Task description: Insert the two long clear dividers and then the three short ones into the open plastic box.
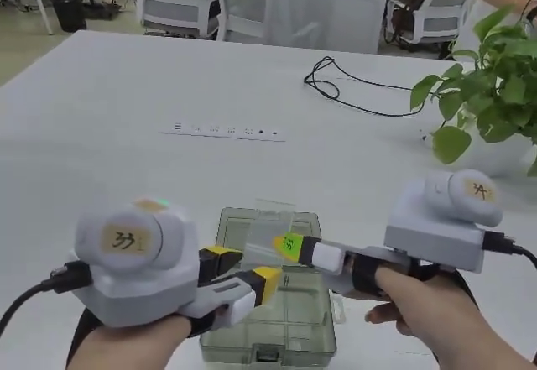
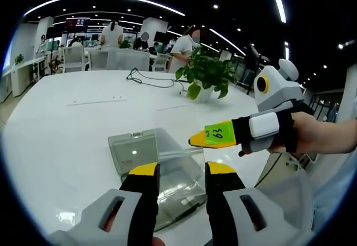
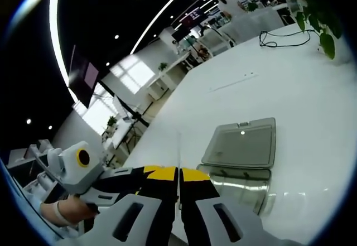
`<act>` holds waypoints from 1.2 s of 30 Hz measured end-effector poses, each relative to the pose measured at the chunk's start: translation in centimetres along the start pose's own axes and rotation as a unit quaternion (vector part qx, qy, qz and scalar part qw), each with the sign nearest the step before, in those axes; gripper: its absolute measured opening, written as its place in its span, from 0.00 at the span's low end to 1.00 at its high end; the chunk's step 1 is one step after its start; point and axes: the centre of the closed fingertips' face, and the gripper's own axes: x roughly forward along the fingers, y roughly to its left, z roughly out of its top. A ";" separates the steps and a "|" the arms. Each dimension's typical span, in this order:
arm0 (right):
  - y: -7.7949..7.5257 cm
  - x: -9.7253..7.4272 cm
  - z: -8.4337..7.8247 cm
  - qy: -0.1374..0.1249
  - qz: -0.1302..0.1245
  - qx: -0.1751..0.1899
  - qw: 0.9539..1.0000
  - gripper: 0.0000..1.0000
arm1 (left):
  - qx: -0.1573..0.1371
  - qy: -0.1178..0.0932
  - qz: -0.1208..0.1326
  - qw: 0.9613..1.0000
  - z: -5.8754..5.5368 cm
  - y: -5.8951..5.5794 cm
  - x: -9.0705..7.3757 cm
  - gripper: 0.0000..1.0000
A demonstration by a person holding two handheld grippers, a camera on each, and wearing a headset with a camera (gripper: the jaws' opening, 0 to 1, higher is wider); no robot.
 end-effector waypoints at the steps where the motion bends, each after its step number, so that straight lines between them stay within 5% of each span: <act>1: 0.1 -0.1 0.0 0.003 -0.004 0.005 1.000 0.02 | -0.003 0.004 -0.004 1.000 0.0 -0.1 -0.1 0.31; 16: -0.8 -0.1 -0.2 0.021 -0.058 -0.006 0.998 0.02 | 0.053 0.031 -0.049 0.997 -1.1 -0.2 -0.4 0.29; 30: -3.1 -0.1 -0.1 0.072 -0.112 0.007 0.991 0.02 | 0.103 0.047 -0.067 0.991 -3.4 1.9 -1.4 0.70; 36: -3.9 0.0 -1.1 0.117 -0.132 0.016 0.984 0.02 | 0.126 0.054 -0.058 0.989 -4.3 3.2 -2.0 0.92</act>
